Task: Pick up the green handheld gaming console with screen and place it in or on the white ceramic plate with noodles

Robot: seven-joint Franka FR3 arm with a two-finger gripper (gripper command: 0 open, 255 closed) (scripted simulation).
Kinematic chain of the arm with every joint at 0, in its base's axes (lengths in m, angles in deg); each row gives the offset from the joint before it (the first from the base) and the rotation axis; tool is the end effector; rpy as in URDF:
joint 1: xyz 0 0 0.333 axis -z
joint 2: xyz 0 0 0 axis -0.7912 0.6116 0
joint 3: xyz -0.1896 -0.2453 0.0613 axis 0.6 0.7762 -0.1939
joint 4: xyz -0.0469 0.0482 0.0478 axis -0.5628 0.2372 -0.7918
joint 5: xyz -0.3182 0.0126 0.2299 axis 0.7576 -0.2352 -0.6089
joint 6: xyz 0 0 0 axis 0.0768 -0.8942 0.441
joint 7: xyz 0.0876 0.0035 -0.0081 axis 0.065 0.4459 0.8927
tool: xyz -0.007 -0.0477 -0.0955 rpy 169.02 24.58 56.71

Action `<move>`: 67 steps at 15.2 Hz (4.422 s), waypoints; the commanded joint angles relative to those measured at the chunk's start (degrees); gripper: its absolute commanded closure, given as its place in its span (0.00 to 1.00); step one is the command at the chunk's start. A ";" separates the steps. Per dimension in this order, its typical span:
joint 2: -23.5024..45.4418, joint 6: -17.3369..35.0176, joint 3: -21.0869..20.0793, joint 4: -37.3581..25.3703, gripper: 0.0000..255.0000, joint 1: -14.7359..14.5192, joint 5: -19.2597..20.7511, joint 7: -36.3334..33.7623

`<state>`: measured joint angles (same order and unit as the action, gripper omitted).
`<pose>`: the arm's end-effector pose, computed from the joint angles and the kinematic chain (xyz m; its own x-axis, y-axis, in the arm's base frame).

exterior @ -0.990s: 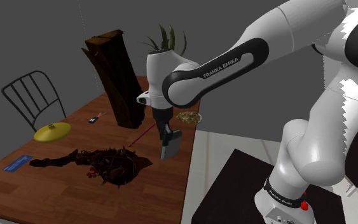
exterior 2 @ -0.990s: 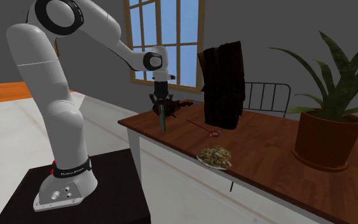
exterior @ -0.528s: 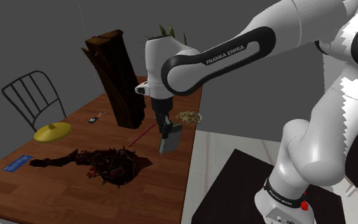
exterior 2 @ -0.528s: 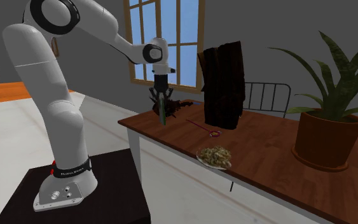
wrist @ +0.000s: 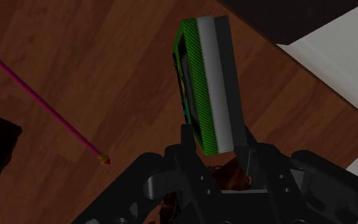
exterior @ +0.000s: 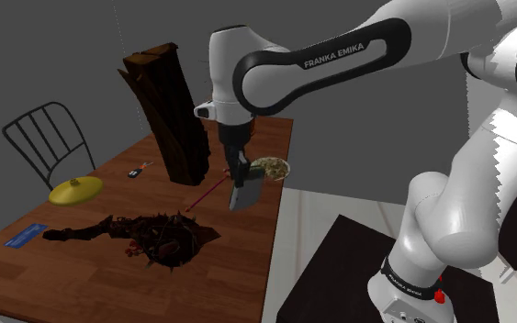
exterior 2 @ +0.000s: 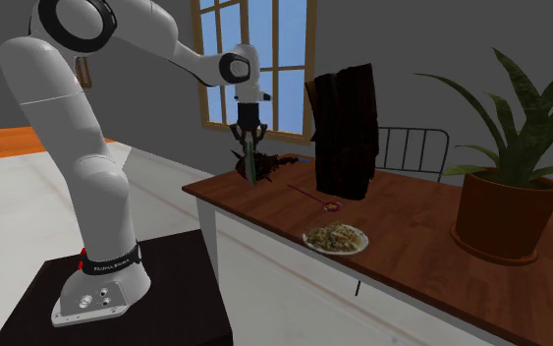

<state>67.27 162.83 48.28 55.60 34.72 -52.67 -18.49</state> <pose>0.4508 0.1945 0.4883 0.4979 0.8666 -0.0338 0.8671 -0.4981 0.0014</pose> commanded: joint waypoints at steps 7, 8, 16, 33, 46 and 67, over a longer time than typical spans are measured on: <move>-0.61 -3.62 3.42 -3.09 1.00 2.40 0.83 5.51; -0.50 -3.80 4.26 -3.41 1.00 3.00 1.05 6.88; 2.45 -5.37 10.85 -8.25 1.00 7.70 2.43 17.75; 19.16 -10.50 21.75 -30.42 1.00 17.83 -0.35 39.41; 19.71 -0.63 21.64 -21.08 1.00 17.76 -0.50 39.30; 20.97 4.76 21.57 -16.91 0.00 17.83 -0.89 39.44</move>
<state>88.24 167.59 69.85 38.70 52.54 -53.56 20.95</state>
